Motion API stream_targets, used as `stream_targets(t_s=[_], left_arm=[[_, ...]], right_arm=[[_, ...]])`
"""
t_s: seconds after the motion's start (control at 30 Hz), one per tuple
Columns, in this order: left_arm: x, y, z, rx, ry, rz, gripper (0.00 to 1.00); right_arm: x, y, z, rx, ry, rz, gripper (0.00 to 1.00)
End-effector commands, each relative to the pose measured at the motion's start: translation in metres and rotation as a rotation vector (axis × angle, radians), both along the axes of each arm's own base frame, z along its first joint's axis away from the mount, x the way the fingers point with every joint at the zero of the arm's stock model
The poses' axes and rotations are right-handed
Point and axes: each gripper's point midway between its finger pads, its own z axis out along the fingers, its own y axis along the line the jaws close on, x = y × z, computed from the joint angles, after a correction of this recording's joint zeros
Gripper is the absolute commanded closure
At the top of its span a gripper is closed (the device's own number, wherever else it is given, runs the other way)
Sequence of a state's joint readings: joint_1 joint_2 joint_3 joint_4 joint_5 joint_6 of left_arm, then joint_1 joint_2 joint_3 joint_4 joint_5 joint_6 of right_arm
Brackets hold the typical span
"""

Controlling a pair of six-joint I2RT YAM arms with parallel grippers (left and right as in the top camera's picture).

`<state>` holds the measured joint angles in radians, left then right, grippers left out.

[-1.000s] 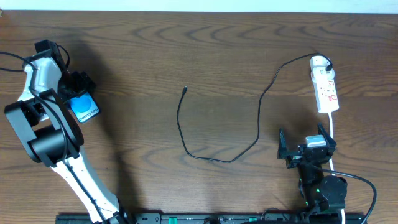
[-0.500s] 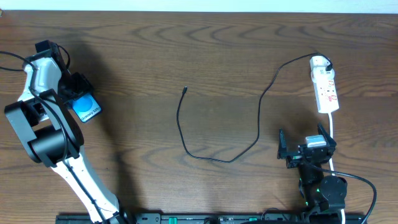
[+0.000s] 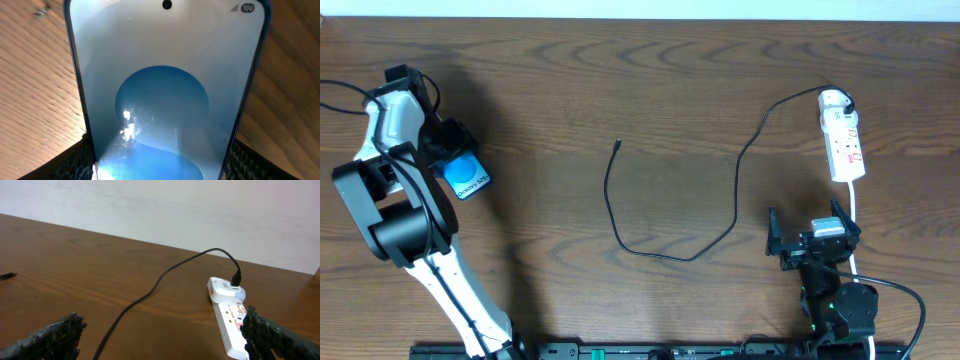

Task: Plug charger to phone and switch on socket
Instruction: 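Lower the left gripper and grasp the smartphone by its bottom edge, then lift the smartphone with the left gripper and carry it toward center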

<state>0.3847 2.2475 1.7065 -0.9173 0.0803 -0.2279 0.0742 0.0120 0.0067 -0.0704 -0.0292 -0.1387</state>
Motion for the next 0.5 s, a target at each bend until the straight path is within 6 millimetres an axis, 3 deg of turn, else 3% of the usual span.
stream_targets(t_s=[0.0,0.23,0.47], left_arm=[[0.001,-0.048,-0.006,-0.16,-0.007,-0.046,0.34],[0.01,-0.084,0.007,-0.217,-0.029,-0.062,0.35],[0.015,-0.12,0.008,-0.231,-0.018,-0.106,0.35]], right_arm=[[0.0,0.001,0.0,0.011,0.0,0.003,0.01],[0.0,0.001,0.0,0.011,0.0,0.003,0.01],[0.0,0.001,0.0,0.011,0.0,0.003,0.01]])
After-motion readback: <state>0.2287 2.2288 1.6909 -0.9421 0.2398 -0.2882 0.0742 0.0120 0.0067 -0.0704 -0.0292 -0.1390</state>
